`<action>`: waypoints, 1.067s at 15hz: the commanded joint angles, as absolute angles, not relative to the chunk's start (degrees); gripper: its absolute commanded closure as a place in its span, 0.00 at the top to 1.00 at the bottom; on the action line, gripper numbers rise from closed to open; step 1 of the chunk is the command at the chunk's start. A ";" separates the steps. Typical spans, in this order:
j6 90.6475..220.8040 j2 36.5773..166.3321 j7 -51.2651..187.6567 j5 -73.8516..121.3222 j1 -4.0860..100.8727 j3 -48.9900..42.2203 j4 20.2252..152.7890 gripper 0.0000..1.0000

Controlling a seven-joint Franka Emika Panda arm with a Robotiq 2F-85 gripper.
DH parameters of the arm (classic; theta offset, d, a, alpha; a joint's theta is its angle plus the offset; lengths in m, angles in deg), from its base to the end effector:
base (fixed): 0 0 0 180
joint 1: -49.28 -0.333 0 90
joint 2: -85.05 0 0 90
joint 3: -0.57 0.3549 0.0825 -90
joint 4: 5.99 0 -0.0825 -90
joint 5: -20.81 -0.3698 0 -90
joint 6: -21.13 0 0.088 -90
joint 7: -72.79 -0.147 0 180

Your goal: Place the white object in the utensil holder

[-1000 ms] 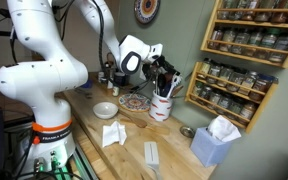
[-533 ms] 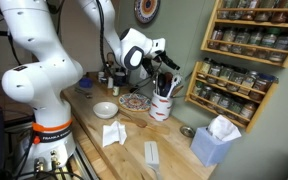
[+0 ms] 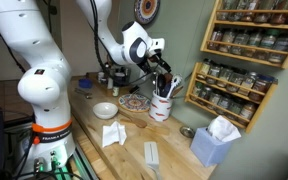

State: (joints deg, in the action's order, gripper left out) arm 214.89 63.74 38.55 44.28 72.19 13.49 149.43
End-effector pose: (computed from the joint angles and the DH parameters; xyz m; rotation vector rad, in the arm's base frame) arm 0.4401 -0.0230 0.4818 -2.7072 0.3956 -1.5106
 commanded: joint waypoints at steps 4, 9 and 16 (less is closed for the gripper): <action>194.68 57.35 38.31 55.80 44.11 -14.13 152.06 1.00; 172.66 42.01 57.36 45.49 32.90 -27.19 152.62 1.00; 143.30 30.80 84.01 24.07 38.28 -17.88 149.39 1.00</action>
